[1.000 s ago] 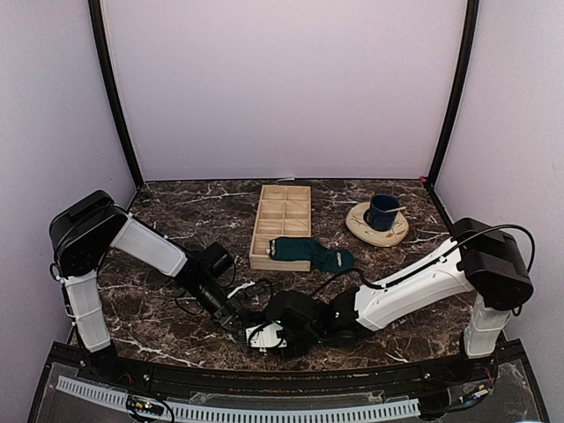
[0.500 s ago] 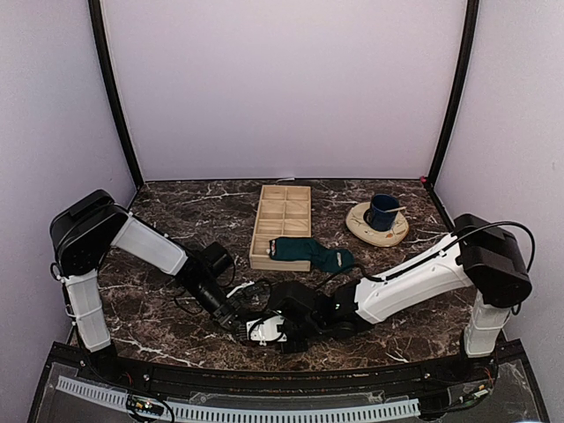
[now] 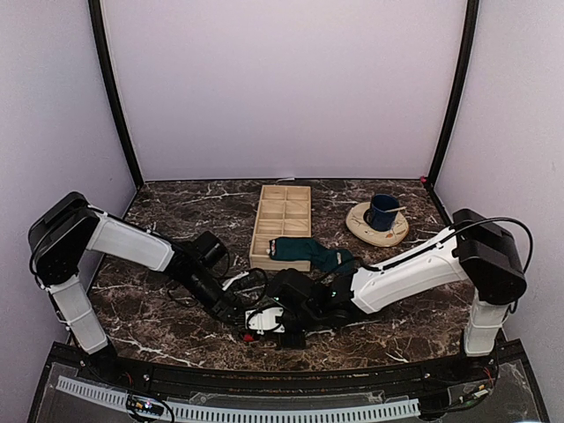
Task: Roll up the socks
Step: Roll the sock at the center of the board, then pick up the sock from the center of the board.
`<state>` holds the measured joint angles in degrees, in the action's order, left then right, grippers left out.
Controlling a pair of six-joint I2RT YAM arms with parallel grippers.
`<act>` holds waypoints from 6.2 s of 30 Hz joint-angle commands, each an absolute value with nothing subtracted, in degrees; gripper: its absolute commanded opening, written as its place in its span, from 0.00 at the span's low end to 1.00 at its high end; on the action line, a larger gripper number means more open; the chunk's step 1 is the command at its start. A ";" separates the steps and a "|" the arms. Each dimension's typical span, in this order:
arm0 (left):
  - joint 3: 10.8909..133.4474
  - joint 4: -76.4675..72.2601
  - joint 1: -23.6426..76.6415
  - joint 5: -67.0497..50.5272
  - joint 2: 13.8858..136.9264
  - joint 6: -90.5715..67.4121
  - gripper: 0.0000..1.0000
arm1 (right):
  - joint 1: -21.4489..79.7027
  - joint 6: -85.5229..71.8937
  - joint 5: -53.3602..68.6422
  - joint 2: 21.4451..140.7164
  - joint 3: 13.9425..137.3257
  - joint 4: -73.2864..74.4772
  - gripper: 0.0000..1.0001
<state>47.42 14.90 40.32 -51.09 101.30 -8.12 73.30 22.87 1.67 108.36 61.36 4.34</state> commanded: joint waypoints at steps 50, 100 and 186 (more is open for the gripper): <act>36.49 4.71 69.40 11.94 70.50 -4.14 0.48 | 54.48 -7.56 50.70 126.06 78.26 22.18 0.06; 40.68 1.35 75.32 19.11 88.08 24.29 0.44 | 52.16 -16.26 58.40 130.43 76.55 18.10 0.11; 53.34 16.52 66.30 2.64 110.06 21.43 0.04 | 48.50 -22.12 56.69 124.88 68.00 10.73 0.29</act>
